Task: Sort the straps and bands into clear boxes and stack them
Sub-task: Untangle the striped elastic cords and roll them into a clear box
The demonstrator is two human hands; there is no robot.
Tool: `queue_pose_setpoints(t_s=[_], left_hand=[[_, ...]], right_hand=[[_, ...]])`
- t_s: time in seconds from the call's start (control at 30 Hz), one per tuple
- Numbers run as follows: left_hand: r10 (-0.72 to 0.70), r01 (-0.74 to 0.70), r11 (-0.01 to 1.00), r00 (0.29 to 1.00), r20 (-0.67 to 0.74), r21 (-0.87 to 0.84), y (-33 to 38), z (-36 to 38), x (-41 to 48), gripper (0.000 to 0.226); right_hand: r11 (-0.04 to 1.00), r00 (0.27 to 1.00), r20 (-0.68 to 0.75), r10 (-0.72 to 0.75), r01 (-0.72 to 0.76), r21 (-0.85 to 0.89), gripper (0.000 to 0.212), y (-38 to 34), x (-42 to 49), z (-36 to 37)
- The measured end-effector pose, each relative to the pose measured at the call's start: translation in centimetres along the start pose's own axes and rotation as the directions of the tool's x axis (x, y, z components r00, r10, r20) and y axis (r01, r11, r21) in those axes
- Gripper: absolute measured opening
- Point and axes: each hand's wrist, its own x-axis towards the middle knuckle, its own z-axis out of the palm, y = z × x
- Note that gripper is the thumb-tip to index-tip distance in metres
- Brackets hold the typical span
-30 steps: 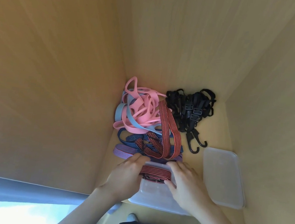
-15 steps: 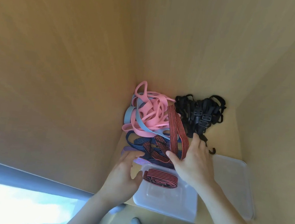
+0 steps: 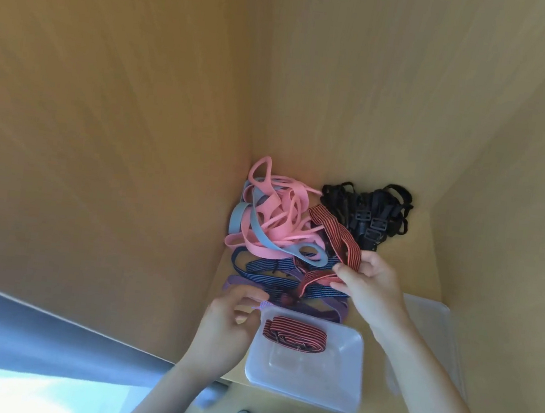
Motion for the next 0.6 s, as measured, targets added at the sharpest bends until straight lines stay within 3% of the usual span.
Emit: queue_pose_setpoints(t_s=[0.17,0.33,0.6], left_hand=[[-0.025,0.025,0.995,1.000,0.000,-0.093,0.9,0.2,0.4,0.037],[-0.045,0.035,0.979,0.998,-0.046,-0.199,1.8,0.7,0.8,0.034],[0.094,-0.101,0.964,0.995,-0.041,-0.245,3.8,0.6,2.5,0.053]], right_hand=[[0.972,0.996,0.020,-0.086,0.080,0.221,0.013,-3.4,-1.7,0.6],[0.947,0.989,-0.020,-0.148,0.148,0.286,0.010,-6.3,-3.7,0.4],[0.905,0.972,0.142,-0.188,0.115,0.410,0.020,-10.1,-6.2,-0.9]])
